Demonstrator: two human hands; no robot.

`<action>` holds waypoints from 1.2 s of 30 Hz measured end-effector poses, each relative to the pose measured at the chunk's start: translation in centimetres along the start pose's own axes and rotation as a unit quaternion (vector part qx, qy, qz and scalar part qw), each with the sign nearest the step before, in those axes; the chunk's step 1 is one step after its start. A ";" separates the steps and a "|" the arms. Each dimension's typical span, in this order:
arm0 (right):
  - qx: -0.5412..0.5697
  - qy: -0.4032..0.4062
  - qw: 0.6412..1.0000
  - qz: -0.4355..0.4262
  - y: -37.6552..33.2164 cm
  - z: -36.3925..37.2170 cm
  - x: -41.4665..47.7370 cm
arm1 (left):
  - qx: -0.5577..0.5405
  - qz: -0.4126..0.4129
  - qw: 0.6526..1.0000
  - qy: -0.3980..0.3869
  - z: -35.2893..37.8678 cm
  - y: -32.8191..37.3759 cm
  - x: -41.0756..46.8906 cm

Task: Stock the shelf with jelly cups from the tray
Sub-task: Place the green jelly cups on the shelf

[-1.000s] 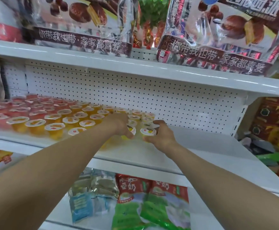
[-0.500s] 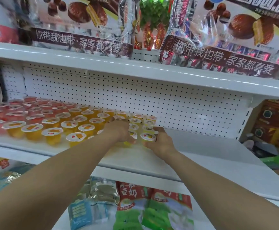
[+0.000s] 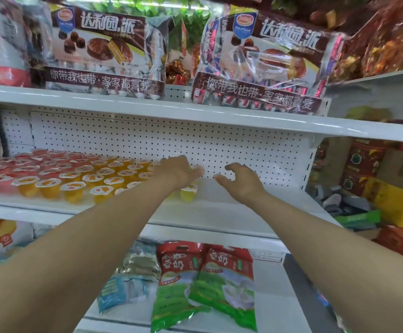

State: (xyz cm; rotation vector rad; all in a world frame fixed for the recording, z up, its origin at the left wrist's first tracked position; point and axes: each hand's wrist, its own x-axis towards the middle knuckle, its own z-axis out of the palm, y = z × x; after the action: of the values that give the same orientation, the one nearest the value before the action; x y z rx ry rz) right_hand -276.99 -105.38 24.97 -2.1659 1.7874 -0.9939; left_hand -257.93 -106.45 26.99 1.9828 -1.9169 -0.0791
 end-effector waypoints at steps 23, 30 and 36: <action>-0.099 0.011 0.983 0.153 16.8 -12.7 -22.0 | -0.072 0.112 0.988 -0.083 12.8 17.9 -18.5; -0.118 -0.016 0.965 0.235 23.6 -9.7 -26.3 | -0.076 0.128 0.975 -0.168 21.5 17.7 -20.8; -0.073 -0.066 0.946 0.310 28.1 -3.3 -30.7 | -0.071 0.123 0.950 -0.278 31.2 14.9 -23.7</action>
State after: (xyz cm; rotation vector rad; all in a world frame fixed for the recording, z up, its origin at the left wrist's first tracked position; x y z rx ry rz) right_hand -303.65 -83.87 1.18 -1.5035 2.3034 -0.5622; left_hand -283.06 -90.51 -2.51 1.7272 -2.4006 -0.7588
